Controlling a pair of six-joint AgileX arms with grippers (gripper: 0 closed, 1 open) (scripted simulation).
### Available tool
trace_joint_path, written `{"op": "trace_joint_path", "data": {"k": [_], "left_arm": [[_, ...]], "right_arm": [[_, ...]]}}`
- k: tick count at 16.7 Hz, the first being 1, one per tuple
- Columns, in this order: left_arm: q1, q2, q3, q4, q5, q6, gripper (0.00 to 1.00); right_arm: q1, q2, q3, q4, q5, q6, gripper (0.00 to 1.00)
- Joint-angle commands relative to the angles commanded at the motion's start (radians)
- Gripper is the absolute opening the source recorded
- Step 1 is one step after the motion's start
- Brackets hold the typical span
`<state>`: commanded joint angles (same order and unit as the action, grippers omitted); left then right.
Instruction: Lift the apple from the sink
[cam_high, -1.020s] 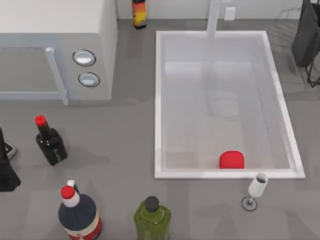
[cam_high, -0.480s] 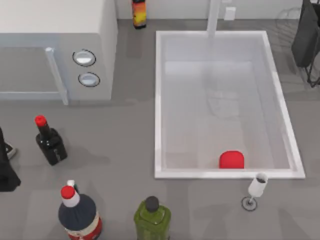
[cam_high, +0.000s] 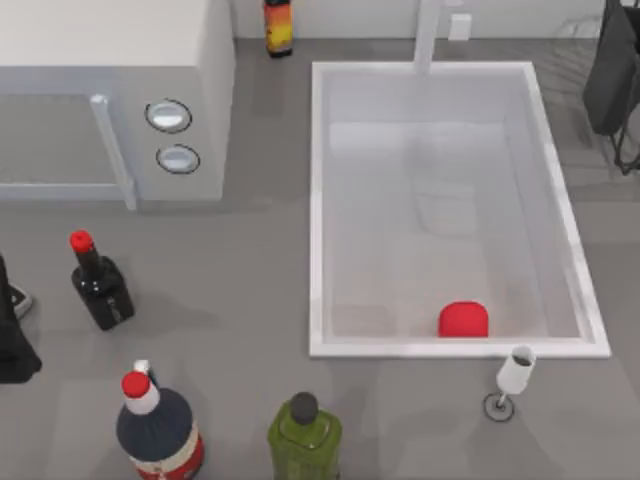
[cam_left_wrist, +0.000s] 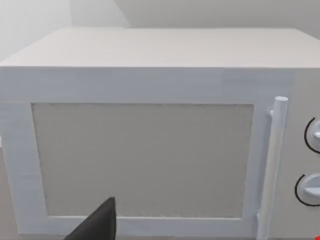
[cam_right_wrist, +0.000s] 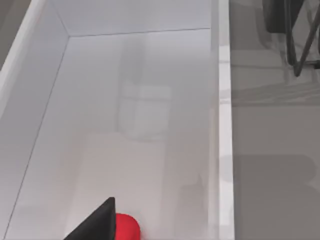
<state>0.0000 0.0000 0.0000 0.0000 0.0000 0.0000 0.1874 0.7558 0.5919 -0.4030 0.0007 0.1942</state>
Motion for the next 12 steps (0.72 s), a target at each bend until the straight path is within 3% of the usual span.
{"op": "trace_joint_path", "data": {"k": [12], "left_arm": [[0.0, 0.0, 0.0, 0.0, 0.0, 0.0, 1.0]], "right_arm": [[0.253, 1.141, 0.802, -0.544, 0.001, 0.262, 1.0]]}}
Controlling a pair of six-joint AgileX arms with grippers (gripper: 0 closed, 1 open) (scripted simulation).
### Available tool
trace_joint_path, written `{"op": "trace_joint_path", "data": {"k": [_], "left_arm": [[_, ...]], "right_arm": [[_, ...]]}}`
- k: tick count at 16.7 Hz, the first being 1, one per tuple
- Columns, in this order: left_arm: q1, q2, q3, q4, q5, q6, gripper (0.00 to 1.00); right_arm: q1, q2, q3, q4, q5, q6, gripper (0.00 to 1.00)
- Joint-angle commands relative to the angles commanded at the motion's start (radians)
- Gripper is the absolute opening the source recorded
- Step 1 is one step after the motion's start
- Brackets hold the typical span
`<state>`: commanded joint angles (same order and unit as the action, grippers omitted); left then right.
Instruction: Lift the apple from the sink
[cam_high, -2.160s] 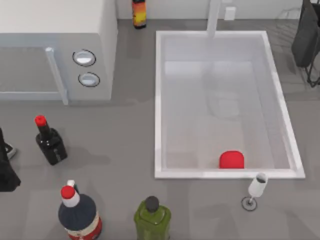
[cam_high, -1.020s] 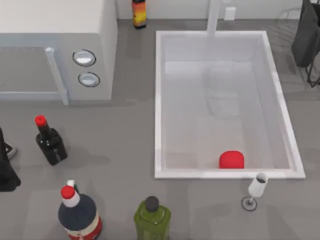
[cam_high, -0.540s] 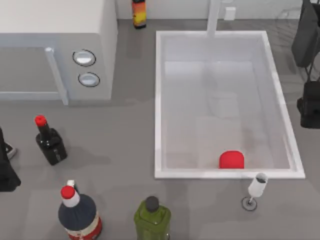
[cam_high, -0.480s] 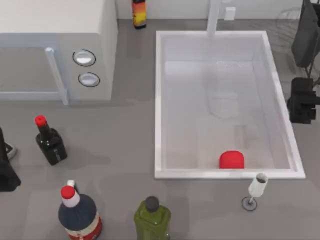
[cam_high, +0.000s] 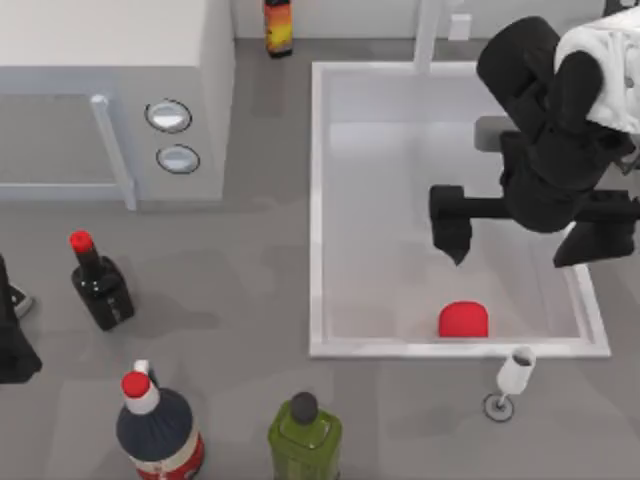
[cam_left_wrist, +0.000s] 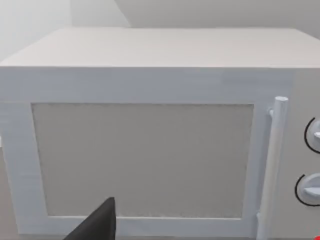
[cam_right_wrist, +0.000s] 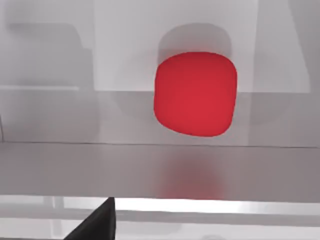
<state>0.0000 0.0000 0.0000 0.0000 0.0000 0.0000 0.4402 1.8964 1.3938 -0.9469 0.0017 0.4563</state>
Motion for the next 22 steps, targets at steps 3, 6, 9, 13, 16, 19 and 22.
{"op": "trace_joint_path", "data": {"k": [3, 6, 9, 13, 16, 19, 22], "left_arm": [[0.0, 0.0, 0.0, 0.0, 0.0, 0.0, 1.0], [0.0, 0.0, 0.0, 0.0, 0.0, 0.0, 1.0], [0.0, 0.0, 0.0, 0.0, 0.0, 0.0, 1.0], [0.0, 0.0, 0.0, 0.0, 0.0, 0.0, 1.0], [0.0, 0.0, 0.0, 0.0, 0.0, 0.0, 1.0], [0.0, 0.0, 0.0, 0.0, 0.0, 0.0, 1.0], [0.0, 0.0, 0.0, 0.0, 0.0, 0.0, 1.0]], "right_arm": [[0.03, 0.127, 0.093, -0.064, 0.0, 0.031, 1.0], [0.037, 0.158, 0.117, -0.08, 0.0, 0.039, 1.0], [0.037, 0.158, 0.117, -0.08, 0.0, 0.039, 1.0], [0.033, 0.184, 0.097, -0.04, 0.0, 0.038, 1.0], [0.035, 0.265, 0.05, 0.09, 0.001, 0.04, 1.0], [0.037, 0.364, -0.009, 0.271, 0.002, 0.042, 1.0], [0.038, 0.444, -0.057, 0.388, 0.003, 0.043, 1.0]]}}
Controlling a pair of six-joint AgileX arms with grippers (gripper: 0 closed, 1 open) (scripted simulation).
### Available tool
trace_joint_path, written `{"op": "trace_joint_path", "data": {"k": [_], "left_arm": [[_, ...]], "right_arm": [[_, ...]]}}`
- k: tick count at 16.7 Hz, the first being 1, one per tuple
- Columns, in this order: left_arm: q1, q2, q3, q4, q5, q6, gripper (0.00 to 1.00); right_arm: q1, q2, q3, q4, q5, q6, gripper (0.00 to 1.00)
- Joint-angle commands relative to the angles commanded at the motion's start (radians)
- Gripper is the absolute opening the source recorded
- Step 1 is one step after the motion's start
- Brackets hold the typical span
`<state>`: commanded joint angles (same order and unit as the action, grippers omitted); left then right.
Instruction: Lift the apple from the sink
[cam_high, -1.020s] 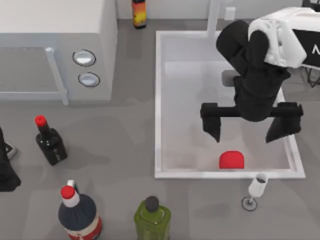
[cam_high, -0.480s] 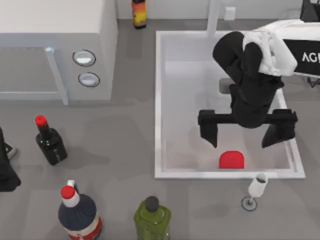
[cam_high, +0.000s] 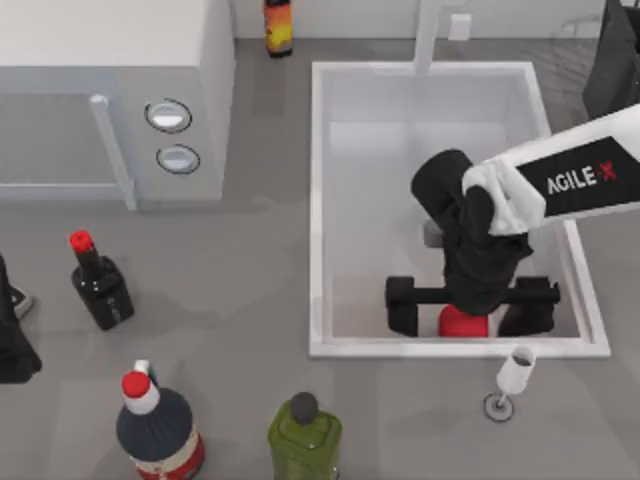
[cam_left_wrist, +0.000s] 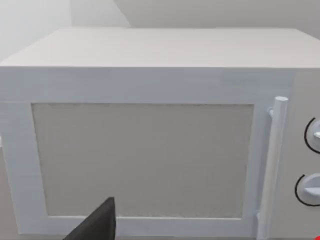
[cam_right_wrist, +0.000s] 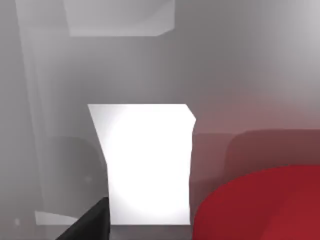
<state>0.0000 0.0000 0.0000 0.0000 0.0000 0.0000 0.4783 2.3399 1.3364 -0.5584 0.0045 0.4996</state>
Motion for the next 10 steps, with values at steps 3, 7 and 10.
{"op": "trace_joint_path", "data": {"k": [3, 7, 10], "left_arm": [[0.0, 0.0, 0.0, 0.0, 0.0, 0.0, 1.0], [0.0, 0.0, 0.0, 0.0, 0.0, 0.0, 1.0], [0.0, 0.0, 0.0, 0.0, 0.0, 0.0, 1.0]], "right_arm": [[0.001, 0.022, -0.012, 0.025, 0.0, 0.001, 1.0], [0.001, 0.022, -0.012, 0.025, 0.0, 0.001, 0.85], [0.001, 0.022, -0.012, 0.025, 0.0, 0.001, 0.62]]}}
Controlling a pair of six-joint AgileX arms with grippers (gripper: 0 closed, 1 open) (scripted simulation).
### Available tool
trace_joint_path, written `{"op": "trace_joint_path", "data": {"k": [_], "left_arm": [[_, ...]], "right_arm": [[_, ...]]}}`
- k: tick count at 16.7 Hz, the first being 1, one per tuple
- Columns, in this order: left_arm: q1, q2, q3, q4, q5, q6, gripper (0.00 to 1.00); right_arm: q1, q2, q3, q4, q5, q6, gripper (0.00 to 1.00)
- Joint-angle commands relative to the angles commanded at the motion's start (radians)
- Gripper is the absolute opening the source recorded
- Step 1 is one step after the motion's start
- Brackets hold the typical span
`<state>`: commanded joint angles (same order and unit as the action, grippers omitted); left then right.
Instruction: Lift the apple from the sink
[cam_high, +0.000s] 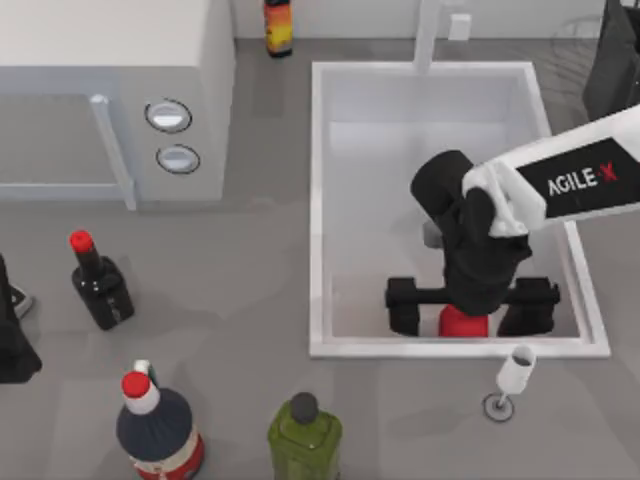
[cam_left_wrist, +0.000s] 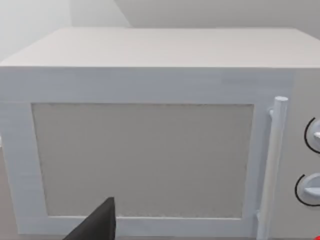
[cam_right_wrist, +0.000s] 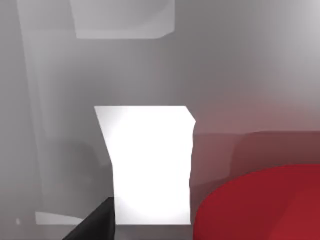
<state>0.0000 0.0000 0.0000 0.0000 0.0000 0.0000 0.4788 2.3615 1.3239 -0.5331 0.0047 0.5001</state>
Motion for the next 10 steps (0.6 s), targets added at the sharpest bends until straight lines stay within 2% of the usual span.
{"op": "trace_joint_path", "data": {"k": [8, 10], "left_arm": [[0.0, 0.0, 0.0, 0.0, 0.0, 0.0, 1.0], [0.0, 0.0, 0.0, 0.0, 0.0, 0.0, 1.0]], "right_arm": [[0.0, 0.0, 0.0, 0.0, 0.0, 0.0, 0.02], [0.0, 0.0, 0.0, 0.0, 0.0, 0.0, 0.0]]}}
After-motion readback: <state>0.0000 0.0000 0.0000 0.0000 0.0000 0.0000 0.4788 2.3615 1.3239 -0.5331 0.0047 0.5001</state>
